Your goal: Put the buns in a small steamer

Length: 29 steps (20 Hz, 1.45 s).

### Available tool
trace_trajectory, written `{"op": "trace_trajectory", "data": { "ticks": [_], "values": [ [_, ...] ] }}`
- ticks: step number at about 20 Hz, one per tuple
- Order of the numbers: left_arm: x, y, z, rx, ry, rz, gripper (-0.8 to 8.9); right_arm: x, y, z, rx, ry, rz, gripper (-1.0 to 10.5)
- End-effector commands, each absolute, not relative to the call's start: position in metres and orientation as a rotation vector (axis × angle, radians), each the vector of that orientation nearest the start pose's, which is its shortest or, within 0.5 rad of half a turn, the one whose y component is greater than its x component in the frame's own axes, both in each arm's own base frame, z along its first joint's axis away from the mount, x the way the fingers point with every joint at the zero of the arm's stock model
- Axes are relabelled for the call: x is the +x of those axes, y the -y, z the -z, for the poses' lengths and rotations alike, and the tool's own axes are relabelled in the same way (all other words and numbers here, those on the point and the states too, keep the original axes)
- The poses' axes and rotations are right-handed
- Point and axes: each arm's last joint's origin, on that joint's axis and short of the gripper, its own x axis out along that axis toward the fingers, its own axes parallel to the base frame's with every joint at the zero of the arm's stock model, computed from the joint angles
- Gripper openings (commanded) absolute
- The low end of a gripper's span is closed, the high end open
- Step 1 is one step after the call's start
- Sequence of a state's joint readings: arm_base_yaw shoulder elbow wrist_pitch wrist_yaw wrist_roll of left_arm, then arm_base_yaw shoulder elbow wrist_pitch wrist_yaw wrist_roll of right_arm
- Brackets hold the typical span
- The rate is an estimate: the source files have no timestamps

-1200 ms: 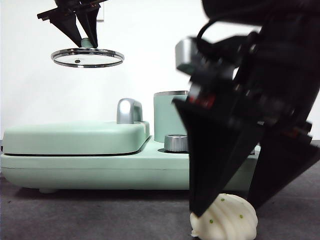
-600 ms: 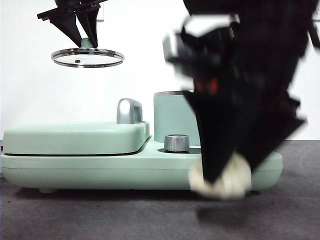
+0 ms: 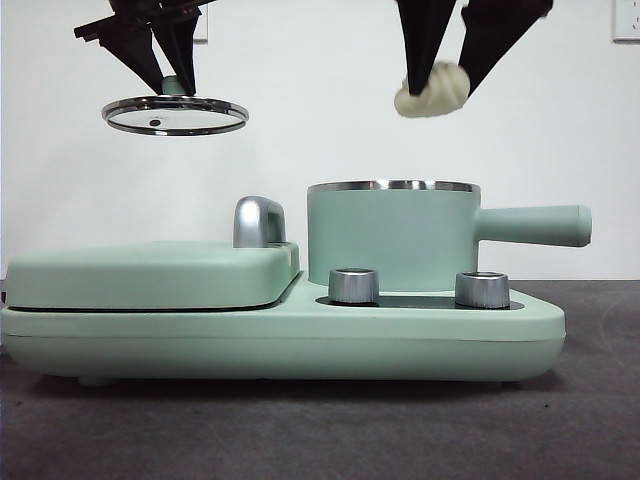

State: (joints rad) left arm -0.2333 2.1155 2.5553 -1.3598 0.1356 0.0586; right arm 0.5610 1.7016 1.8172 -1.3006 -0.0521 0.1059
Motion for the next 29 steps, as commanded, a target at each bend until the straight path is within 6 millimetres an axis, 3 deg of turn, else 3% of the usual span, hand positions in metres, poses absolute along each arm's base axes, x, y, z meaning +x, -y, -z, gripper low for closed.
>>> {"op": "trace_trajectory", "data": {
  "ticks": [1, 5, 10, 17, 24, 29],
  "values": [
    [0.398, 0.1, -0.421, 0.088, -0.861, 0.378, 1.19, 0.303, -0.182, -0.358, -0.257, -1.18, -0.492, 2.1],
    [0.398, 0.101, -0.421, 0.086, -0.863, 0.377, 1.19, 0.335, -0.186, -0.333, -0.272, -1.21, -0.473, 2.1],
    [0.397, 0.103, -0.421, 0.088, -0.864, 0.383, 1.19, 0.353, -0.19, -0.309, -0.304, -1.224, -0.412, 2.1],
    [0.397, 0.104, -0.421, 0.089, -0.861, 0.384, 1.19, 0.359, -0.193, -0.286, -0.309, -1.326, -0.414, 2.1],
    [0.397, 0.104, -0.421, 0.089, -0.86, 0.384, 1.19, 0.36, -0.195, -0.285, -0.283, -1.332, -0.446, 2.2],
    [0.397, 0.104, -0.421, 0.089, -0.86, 0.384, 1.19, 0.36, -0.194, -0.285, -0.285, -1.333, -0.443, 4.0]
  ]
}}
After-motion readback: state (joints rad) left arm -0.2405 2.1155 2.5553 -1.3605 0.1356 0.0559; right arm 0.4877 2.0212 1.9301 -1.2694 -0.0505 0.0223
